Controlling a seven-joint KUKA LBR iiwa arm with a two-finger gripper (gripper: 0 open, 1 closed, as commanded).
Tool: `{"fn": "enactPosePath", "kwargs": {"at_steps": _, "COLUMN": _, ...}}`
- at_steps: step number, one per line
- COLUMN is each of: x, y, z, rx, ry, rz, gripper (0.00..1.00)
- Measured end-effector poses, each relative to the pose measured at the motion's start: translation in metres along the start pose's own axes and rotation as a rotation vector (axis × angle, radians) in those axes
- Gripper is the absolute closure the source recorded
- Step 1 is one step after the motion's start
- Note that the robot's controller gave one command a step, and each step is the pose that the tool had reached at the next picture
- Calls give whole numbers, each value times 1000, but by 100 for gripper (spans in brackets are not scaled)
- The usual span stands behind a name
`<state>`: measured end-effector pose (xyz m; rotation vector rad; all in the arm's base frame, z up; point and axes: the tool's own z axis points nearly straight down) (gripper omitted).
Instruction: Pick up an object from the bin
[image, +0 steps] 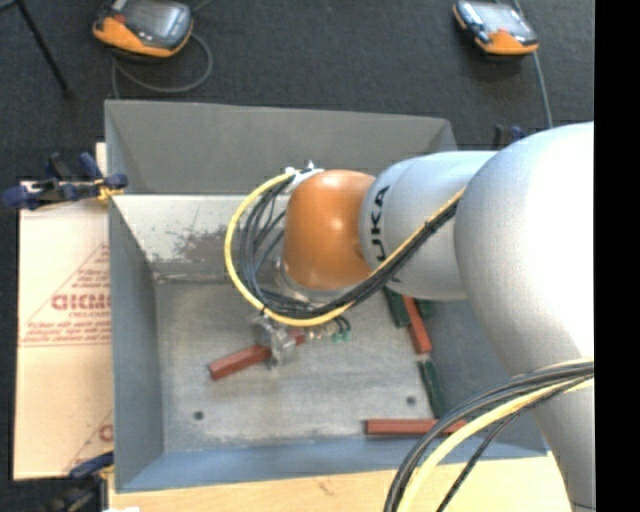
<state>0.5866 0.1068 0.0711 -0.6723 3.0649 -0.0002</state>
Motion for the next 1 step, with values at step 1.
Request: {"fn": "enactPosePath", "kwargs": {"at_steps": 1, "x": -3, "y": 3, "z": -162, "rx": 1, "ry": -10, "rz": 89, "gripper": 100}}
